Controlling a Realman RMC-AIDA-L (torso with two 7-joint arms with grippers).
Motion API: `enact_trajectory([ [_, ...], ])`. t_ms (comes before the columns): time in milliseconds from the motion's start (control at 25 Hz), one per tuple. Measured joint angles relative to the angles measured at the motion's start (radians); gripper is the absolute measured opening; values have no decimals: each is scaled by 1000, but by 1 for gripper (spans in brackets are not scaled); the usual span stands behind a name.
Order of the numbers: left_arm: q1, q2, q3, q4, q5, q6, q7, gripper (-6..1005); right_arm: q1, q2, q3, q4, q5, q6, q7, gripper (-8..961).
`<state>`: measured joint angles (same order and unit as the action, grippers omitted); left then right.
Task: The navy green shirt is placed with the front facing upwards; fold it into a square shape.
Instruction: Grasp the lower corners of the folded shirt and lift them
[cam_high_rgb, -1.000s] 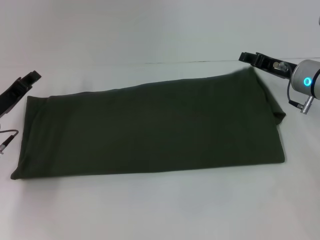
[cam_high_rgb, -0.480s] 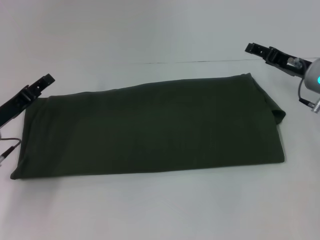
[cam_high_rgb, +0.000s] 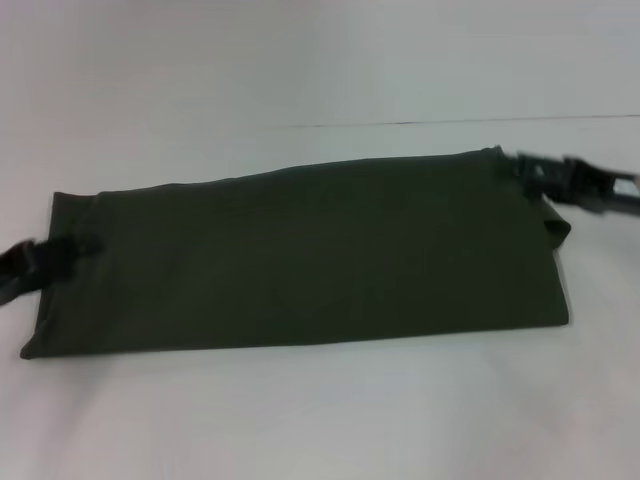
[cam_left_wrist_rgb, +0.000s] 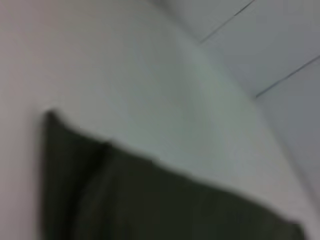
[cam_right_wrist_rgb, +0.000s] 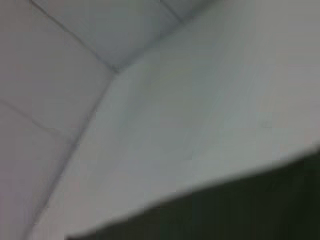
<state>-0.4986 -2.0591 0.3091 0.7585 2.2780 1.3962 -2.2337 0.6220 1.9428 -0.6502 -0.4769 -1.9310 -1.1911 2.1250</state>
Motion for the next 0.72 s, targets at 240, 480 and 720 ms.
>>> enact_trajectory([
  [240, -1, 29, -20, 108, 206, 41, -130, 710, -50, -35, -16, -7, -105, -45, 80, 884],
  [480, -16, 35, -5, 119, 284, 30, -156, 709, -75, -27, -17, -24, -106, -44, 78, 885],
  [720, -27, 36, 7, 118, 341, 22, -173, 708, -74, -21, -23, -25, -106, -40, 74, 883],
])
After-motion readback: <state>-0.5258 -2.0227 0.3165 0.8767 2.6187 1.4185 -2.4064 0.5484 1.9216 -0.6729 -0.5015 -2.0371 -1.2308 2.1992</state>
